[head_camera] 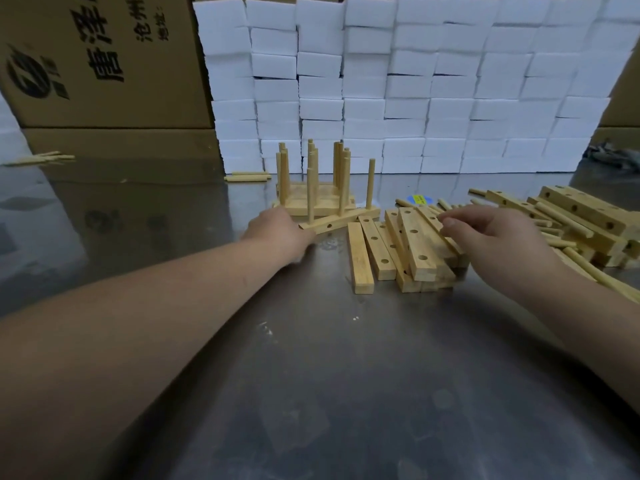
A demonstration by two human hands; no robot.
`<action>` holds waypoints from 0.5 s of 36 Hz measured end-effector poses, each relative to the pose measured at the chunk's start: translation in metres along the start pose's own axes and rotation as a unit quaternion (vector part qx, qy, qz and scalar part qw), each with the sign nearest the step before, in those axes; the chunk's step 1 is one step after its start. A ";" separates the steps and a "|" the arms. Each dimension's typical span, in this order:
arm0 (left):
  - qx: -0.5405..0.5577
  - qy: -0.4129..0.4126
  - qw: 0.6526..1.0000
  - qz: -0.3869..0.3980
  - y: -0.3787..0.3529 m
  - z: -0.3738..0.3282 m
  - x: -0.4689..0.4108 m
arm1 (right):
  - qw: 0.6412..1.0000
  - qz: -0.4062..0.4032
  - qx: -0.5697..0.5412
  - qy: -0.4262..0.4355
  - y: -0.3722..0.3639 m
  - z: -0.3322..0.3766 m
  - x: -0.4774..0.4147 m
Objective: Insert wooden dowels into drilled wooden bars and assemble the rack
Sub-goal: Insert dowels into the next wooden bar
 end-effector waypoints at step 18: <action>0.039 -0.041 0.998 0.032 0.000 0.013 -0.038 | 1.000 0.000 0.017 0.019 -0.003 -0.006 -0.003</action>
Point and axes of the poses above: each hand's wrist, its own x-axis away from the middle knuckle, its own y-axis out of the back of the hand, z = x × y, the point moved 2 cm from there along -x, towards the middle knuckle, and after that the axes turned 6 degrees about -y, right-handed, at the moved point
